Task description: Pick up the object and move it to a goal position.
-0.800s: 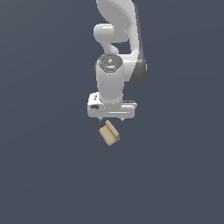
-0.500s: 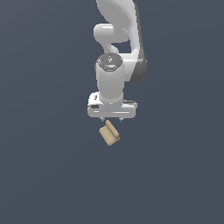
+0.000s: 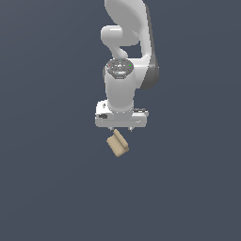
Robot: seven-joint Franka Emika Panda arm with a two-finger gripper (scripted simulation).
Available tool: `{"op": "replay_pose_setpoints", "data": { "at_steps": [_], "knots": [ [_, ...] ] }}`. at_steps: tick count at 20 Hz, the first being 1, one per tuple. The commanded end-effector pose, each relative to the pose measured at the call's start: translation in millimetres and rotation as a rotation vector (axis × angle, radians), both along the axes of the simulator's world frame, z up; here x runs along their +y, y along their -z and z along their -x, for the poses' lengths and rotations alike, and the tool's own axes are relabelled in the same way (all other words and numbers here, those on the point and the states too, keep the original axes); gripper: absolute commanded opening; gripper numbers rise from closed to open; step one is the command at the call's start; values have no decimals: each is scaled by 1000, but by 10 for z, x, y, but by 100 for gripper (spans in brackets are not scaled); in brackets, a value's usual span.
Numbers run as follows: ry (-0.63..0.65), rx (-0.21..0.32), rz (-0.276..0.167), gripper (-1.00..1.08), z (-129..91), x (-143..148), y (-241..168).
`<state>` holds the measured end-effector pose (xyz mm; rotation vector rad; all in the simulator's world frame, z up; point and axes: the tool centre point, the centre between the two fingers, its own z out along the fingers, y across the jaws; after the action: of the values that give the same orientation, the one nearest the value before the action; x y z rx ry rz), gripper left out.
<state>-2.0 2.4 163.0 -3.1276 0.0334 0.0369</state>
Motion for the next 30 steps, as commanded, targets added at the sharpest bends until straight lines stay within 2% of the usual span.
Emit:
{"op": "replay_pose_setpoints", "data": {
  "at_steps": [1, 5, 13, 18, 23, 30],
  "knots": [
    [-32, 15, 10, 68, 4, 10, 51],
    [-119, 55, 39, 68, 13, 25, 183],
    [-369, 182, 118, 68, 51, 39, 560],
    [-471, 238, 149, 68, 70, 31, 710],
    [-512, 261, 162, 68, 78, 26, 770],
    [-508, 260, 161, 68, 104, 6, 867]
  ]
}}
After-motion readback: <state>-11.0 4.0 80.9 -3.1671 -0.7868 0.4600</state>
